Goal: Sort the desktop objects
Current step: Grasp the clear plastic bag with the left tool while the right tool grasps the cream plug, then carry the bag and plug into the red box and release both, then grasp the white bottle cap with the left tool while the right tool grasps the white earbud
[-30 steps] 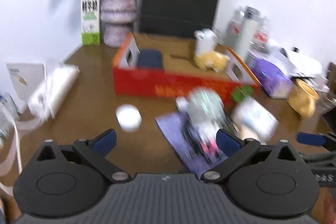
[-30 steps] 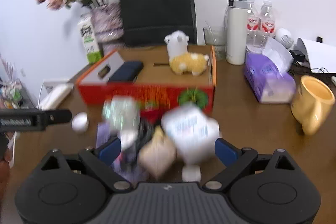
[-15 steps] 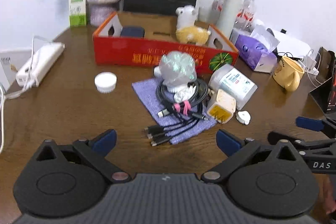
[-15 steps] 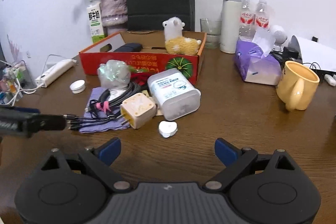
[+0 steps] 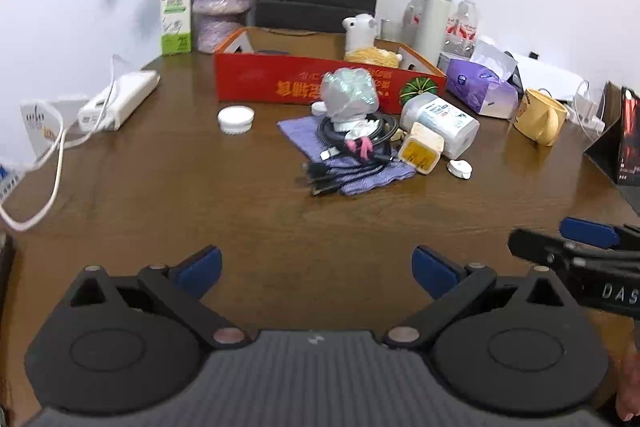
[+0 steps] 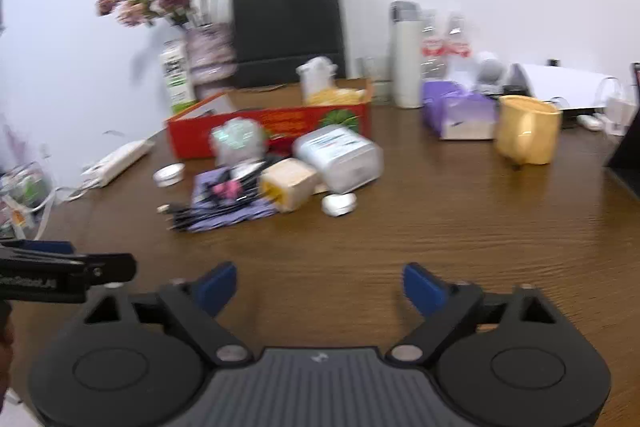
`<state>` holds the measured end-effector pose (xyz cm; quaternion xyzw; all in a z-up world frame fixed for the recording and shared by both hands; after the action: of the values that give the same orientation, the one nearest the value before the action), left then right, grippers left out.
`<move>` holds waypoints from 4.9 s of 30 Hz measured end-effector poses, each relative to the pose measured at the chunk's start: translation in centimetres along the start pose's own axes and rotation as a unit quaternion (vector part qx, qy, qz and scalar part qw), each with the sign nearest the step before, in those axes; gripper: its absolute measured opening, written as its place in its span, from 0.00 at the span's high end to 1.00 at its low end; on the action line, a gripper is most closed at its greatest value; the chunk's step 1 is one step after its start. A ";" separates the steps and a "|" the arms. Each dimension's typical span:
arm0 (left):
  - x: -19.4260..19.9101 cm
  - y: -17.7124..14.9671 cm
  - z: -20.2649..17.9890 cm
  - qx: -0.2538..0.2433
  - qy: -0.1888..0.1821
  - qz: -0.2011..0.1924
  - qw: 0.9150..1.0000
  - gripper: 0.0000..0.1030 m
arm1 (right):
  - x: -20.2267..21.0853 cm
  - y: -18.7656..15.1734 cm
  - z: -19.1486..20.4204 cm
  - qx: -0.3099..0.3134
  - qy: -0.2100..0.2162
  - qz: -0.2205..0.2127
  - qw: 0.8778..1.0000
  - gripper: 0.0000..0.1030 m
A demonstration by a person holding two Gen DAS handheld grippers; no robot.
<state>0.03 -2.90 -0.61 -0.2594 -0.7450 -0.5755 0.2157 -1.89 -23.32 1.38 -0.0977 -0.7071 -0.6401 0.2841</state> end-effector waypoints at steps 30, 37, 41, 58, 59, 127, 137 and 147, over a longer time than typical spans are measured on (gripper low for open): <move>-9.1 14.5 -3.6 -0.035 -0.103 -0.034 0.994 0.68 | -10.6 8.2 1.6 0.008 -0.021 -0.003 1.000 0.48; -1.7 9.3 -0.9 -0.005 -0.116 -0.025 0.993 0.67 | -5.1 5.6 2.8 0.031 0.000 -0.003 1.000 0.48; 0.1 4.2 1.0 0.024 -0.119 0.016 0.993 0.66 | -4.0 2.5 3.7 0.055 0.020 0.022 0.998 0.48; -0.5 1.0 2.7 -0.012 -0.083 -0.020 0.996 0.14 | -1.0 -1.6 5.9 0.052 -0.007 0.023 0.998 0.43; -0.9 1.1 2.7 -0.012 -0.086 -0.020 0.996 0.14 | -1.1 -1.6 5.7 0.033 -0.004 0.021 0.999 0.43; -5.9 8.5 1.9 -0.002 -0.025 -0.013 1.000 0.00 | -10.4 6.2 -0.4 0.007 -0.008 0.076 0.997 0.26; -1.1 -0.1 3.6 0.003 0.036 -0.055 0.998 0.00 | -2.9 -1.0 3.4 0.038 0.002 0.039 0.999 0.15; -1.8 2.2 4.6 0.015 0.032 -0.067 0.997 0.00 | -3.3 -1.8 3.3 0.030 -0.006 0.051 0.998 0.14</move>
<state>2.77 1.76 -1.21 -0.1869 -0.7618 -0.5858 0.2041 -1.00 -19.70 -1.91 -0.1289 -0.7217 -0.6029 0.3146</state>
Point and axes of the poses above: each gripper's, at about its wrist camera, not at the fingertips, and x roughly against the way its jaws point, z to its left, y to its top, the point moved 6 cm from there along -x, roughly the way its jaws point, and after that the axes turned 10 degrees about x, right-handed, at the moved point
